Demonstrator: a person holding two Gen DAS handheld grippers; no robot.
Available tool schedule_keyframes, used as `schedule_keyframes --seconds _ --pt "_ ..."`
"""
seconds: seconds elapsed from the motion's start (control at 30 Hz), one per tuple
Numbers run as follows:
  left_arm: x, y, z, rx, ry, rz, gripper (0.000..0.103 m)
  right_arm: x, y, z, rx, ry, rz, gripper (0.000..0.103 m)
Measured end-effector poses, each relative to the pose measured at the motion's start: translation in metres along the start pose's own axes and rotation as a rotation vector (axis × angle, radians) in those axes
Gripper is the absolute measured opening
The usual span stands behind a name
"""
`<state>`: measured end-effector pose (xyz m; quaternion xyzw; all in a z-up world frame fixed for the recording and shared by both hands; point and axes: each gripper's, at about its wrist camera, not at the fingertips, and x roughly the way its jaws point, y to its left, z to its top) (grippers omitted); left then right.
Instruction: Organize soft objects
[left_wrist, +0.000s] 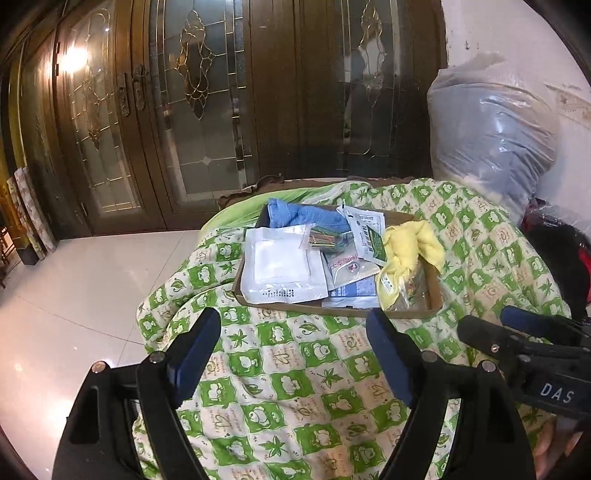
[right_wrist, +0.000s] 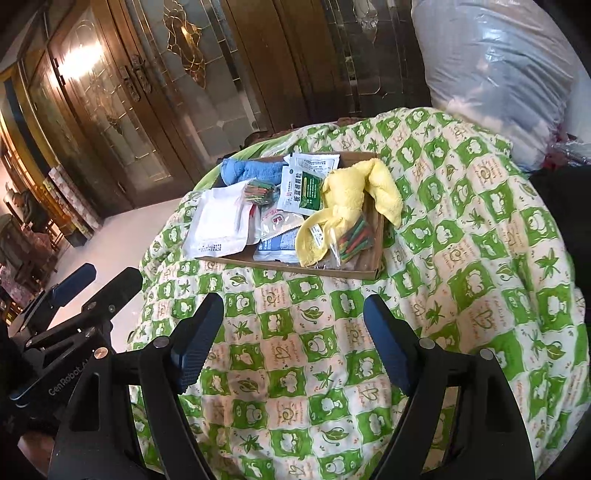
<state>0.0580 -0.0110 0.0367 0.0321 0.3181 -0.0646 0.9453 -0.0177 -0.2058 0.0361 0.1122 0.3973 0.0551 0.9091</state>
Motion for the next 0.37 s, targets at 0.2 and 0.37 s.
schedule_keyframes --seconds 0.2,0.37 --pt "-0.005 -0.01 -0.003 0.029 0.002 0.041 0.083 -0.008 -0.003 -0.001 0.013 -0.007 -0.002 0.079" --pt "-0.005 -0.014 -0.005 0.044 -0.006 0.041 0.083 0.001 -0.006 -0.009 0.016 0.036 -0.018 0.079"
